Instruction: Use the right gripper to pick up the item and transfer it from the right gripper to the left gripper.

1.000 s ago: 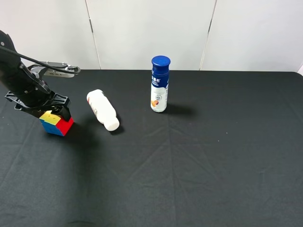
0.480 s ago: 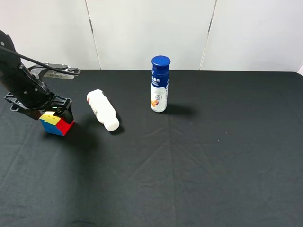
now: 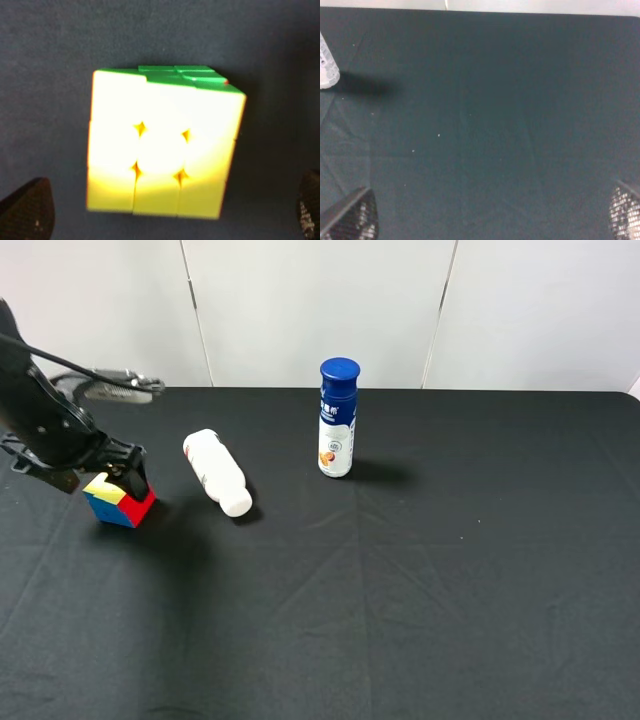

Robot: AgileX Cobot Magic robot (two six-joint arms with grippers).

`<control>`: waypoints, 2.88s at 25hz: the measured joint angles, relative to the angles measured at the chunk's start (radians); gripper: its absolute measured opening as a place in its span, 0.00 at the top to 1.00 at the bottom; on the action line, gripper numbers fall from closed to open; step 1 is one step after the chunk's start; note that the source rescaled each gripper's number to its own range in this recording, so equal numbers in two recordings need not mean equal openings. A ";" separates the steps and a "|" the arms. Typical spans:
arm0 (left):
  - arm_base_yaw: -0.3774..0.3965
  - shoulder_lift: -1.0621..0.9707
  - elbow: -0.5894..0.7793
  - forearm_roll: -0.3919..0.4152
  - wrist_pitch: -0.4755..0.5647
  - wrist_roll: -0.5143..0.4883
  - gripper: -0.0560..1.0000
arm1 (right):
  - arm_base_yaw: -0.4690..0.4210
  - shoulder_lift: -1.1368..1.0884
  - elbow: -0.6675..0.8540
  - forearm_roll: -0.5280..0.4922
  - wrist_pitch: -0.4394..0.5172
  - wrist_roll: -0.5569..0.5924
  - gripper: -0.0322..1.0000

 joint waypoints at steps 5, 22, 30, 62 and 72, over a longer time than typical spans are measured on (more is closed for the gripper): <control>0.000 -0.123 0.000 0.000 0.051 -0.001 0.08 | 0.000 0.000 0.000 0.000 0.000 0.000 0.00; 0.000 -0.837 0.000 0.003 0.307 -0.091 0.08 | 0.000 0.000 0.000 0.000 0.000 0.000 0.00; 0.000 -1.116 0.058 0.004 0.464 -0.098 0.08 | 0.000 0.000 0.000 0.000 0.000 0.000 0.00; 0.033 -1.706 0.455 0.055 0.468 -0.155 0.11 | 0.000 0.000 0.000 0.000 0.000 0.000 0.00; 0.183 -1.706 0.455 0.055 0.468 -0.156 0.11 | 0.000 0.000 0.000 0.000 0.000 0.000 0.00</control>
